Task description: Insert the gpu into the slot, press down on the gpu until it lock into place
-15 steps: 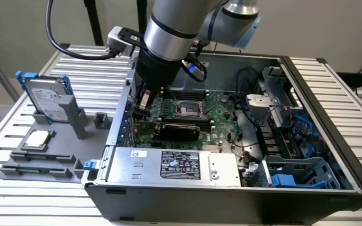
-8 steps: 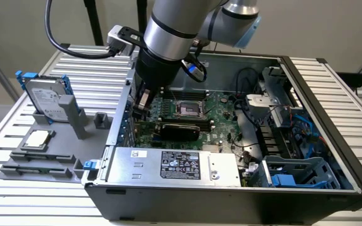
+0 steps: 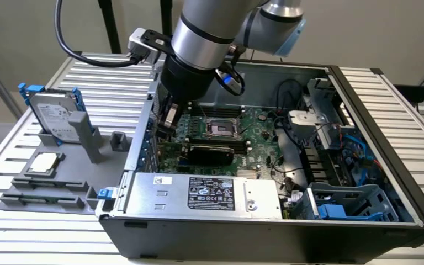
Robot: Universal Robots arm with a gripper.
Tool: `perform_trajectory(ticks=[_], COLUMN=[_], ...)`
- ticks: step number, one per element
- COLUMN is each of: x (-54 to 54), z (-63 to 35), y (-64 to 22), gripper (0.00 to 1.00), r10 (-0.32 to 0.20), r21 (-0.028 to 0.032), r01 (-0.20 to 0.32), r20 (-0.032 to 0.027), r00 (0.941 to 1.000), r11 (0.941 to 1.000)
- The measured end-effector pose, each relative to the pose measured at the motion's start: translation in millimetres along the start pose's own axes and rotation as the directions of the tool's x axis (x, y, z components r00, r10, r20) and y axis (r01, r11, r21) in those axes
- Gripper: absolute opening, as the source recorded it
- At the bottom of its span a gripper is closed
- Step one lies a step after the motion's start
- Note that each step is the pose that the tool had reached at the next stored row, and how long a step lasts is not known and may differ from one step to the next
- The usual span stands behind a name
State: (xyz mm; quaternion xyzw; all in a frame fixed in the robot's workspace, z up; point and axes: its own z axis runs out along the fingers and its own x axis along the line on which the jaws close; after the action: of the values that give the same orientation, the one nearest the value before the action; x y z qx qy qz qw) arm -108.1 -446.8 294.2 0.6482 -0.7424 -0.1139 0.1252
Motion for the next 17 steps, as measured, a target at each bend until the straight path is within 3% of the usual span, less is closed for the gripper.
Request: perform_trajectory(ticks=[7,17], x=[-0.6,-5.9], z=[2.6,5.5], y=[-2.0,2.6], gripper=[0.11,0.11], r10=[-0.001,-0.002], r21=[0.0,0.0001], r01=[0.001,0.002], r20=[-0.0003,-0.0003], r00=[1.0,1.0], r11=[1.0,1.0])
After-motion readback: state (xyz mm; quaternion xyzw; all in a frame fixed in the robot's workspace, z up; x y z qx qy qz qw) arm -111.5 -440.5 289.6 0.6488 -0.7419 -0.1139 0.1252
